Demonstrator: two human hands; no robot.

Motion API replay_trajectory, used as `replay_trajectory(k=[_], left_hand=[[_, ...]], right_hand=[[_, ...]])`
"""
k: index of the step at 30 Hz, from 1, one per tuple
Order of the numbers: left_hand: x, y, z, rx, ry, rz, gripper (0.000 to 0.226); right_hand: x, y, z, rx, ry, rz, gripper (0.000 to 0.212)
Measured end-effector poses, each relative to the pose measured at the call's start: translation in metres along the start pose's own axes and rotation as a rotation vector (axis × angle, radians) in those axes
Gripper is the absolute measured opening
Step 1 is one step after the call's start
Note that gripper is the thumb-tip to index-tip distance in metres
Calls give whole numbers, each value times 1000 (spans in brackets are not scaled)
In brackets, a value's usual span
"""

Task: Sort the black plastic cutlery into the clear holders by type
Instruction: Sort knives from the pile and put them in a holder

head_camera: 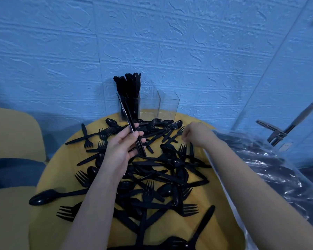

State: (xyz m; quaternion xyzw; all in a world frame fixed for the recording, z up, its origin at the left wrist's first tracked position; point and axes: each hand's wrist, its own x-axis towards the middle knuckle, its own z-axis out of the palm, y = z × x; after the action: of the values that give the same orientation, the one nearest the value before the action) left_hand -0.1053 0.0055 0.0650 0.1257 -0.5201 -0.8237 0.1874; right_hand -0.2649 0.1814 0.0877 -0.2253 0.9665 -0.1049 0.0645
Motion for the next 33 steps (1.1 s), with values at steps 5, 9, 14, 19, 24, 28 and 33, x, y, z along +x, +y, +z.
replay_trajectory(k=[5,9,14,19,24,28,33], left_hand=[[2,-3,-1,5,0,0,25],[4,-7,-3,7,1,-22,25],[5,-9,-3,7,-8,-30,24],[5,-8,-4,6,-10,-24,24],[7,-8,-7,-13,-5,-21,25],[7,-8,-7,-13,-14,-22,25],[6,-6,-7,-23,-13,-12,25]], right_hand=[[17,-12,28,-95,-37,-217,40],[11,-8,36,-321,-176,-245,55],[0,-6,19,-162,7,-173,32],[23,-24,31,-90,69,-77,27],[42,-30,35,-117,-77,-9,30],[35,-33,26,-226,-146,-45,40],[22,-26,9,-75,-138,-37,24]])
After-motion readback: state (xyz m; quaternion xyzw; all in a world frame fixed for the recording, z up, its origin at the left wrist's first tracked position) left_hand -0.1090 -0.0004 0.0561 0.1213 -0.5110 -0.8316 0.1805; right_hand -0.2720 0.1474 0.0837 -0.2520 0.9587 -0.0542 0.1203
